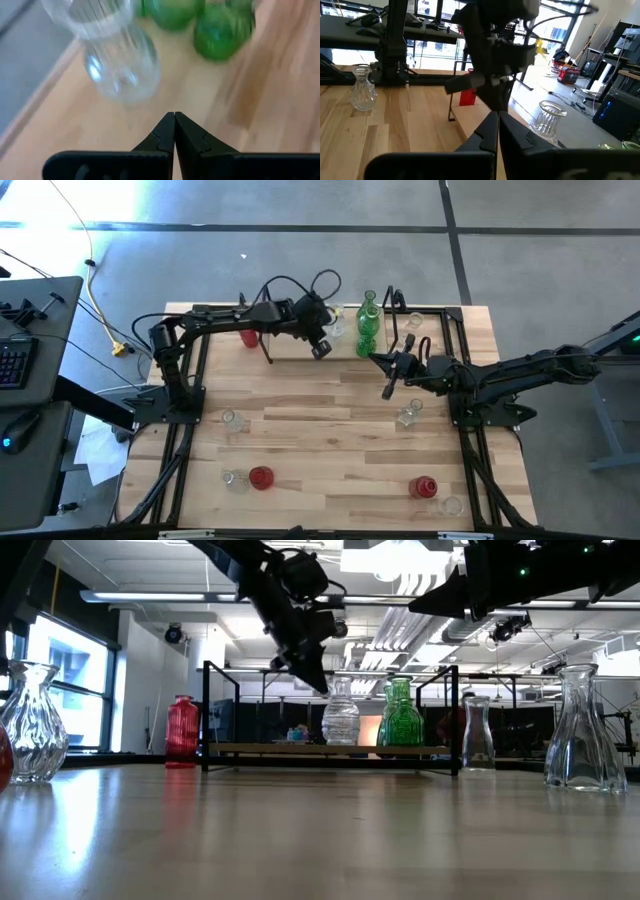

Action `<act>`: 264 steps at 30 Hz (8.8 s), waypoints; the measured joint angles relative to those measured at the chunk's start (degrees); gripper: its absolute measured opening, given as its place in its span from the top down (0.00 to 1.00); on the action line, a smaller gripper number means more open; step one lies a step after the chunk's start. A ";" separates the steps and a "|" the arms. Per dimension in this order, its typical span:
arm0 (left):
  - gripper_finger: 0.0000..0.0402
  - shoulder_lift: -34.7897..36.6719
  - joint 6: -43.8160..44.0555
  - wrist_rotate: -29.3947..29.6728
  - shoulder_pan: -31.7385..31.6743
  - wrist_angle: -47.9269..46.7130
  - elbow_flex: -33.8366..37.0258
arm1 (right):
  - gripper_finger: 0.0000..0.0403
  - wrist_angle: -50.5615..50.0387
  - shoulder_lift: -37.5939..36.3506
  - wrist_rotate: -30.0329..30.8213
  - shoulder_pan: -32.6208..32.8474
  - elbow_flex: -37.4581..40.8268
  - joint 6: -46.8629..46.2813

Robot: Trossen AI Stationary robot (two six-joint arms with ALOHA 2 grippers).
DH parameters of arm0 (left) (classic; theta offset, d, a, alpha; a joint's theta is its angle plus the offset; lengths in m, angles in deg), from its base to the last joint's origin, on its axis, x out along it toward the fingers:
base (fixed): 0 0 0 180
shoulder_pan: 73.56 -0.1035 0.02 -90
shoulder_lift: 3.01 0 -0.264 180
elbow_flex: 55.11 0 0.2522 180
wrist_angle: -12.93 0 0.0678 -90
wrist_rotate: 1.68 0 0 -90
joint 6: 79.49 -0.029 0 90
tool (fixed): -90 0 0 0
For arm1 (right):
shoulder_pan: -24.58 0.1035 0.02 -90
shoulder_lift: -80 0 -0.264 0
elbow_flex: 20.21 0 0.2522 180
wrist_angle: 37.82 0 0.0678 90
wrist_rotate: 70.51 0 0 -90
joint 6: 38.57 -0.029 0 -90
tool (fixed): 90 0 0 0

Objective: Sort vases onto shelf
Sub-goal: Put the top left transparent vase on the shelf, then put the top right transparent vase on the shelf

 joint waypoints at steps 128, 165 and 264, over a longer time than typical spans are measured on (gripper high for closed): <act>1.00 -18.55 -1.05 5.02 -1.14 -8.69 -24.09 | 1.00 2.65 -0.02 -0.72 0.66 0.00 1.97; 1.00 -18.55 -1.56 4.08 -3.34 -2.79 -24.04 | 1.00 2.63 -0.02 -0.70 0.66 0.00 1.95; 1.00 47.17 -1.20 -5.97 4.85 44.82 55.49 | 0.40 -76.39 -16.31 16.38 -19.99 -21.62 -41.86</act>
